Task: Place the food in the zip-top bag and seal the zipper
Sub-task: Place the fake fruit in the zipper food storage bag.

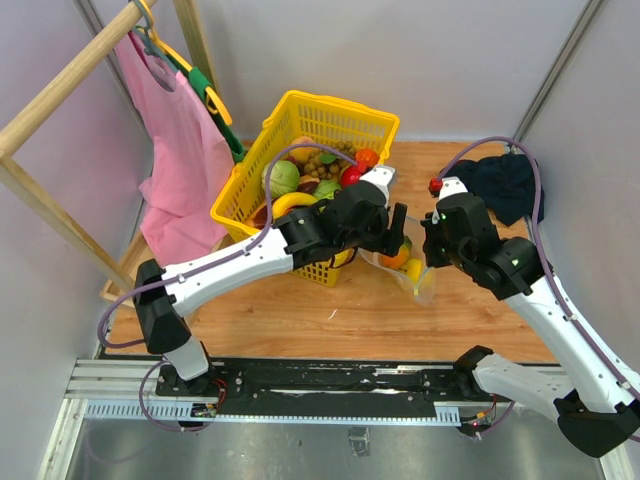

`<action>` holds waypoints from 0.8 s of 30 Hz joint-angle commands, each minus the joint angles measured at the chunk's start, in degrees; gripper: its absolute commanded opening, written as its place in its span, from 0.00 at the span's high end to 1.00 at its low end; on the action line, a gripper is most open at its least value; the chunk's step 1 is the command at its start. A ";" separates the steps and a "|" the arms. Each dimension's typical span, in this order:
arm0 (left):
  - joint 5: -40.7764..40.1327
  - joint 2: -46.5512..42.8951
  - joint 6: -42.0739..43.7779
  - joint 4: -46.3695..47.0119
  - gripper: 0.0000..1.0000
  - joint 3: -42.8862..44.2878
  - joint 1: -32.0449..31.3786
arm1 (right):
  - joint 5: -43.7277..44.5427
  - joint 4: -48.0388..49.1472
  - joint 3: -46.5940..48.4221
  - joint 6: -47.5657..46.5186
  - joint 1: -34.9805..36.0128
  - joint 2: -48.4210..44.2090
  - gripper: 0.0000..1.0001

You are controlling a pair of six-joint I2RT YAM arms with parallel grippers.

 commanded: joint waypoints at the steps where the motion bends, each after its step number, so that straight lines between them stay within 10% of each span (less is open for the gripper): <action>1: -2.35 -4.94 1.23 -0.91 0.22 0.15 -0.27 | 1.85 0.09 -0.13 0.26 -0.75 -0.99 0.99; 24: 1.43 -15.05 5.70 -16.76 0.17 -5.94 18.67 | 3.87 -0.77 -0.45 -0.63 -0.74 -1.53 0.99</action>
